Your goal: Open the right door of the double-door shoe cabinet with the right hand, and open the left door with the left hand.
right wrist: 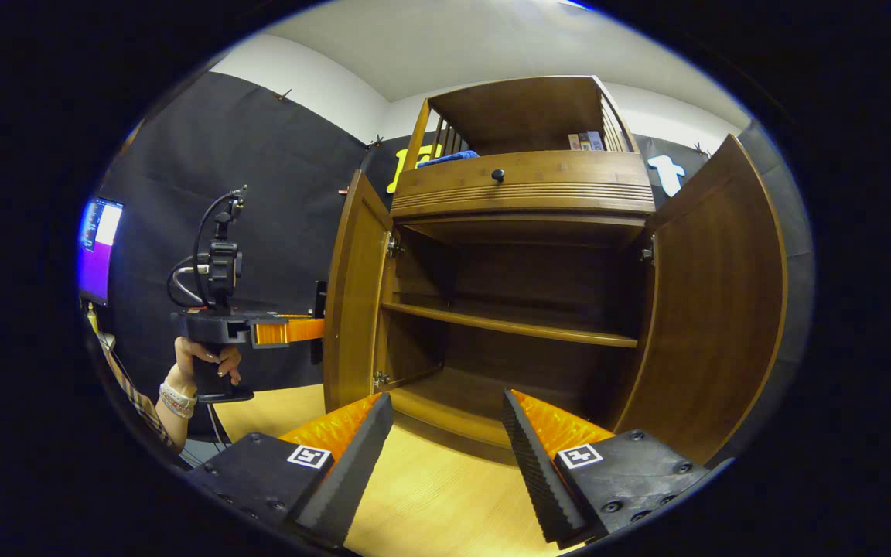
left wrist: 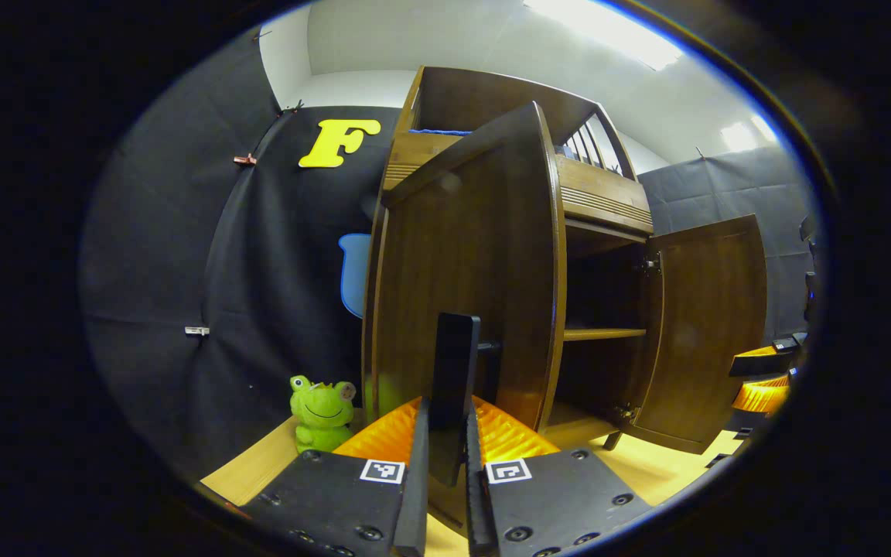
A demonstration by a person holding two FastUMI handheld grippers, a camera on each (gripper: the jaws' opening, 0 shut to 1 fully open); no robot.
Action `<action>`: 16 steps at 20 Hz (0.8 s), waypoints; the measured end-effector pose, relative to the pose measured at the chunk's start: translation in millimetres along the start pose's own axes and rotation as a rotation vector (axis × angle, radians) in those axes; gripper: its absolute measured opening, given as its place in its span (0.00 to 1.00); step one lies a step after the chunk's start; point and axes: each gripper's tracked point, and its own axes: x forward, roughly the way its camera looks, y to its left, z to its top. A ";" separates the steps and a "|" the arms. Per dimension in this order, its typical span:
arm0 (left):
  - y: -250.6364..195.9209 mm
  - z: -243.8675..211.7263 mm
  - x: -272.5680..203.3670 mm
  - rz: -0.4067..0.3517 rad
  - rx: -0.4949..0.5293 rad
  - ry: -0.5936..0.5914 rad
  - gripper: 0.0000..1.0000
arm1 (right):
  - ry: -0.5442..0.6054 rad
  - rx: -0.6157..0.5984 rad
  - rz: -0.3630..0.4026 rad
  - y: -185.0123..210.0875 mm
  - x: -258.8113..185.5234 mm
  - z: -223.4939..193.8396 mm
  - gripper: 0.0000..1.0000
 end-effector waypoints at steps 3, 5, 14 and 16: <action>9.4 0.3 -5.2 0.007 0.008 -0.007 0.24 | -0.006 -0.011 0.018 11.5 9.8 3.3 0.89; 13.3 4.2 -7.8 0.010 0.006 -0.019 0.24 | -0.007 -0.022 0.032 18.5 12.9 3.6 0.89; 38.5 10.7 -22.3 0.074 0.010 -0.036 0.22 | 0.009 -0.035 0.052 26.9 20.4 -6.4 0.89; 44.8 12.1 -25.8 0.100 0.018 -0.039 0.23 | 0.006 -0.036 0.057 28.8 20.9 -5.6 0.89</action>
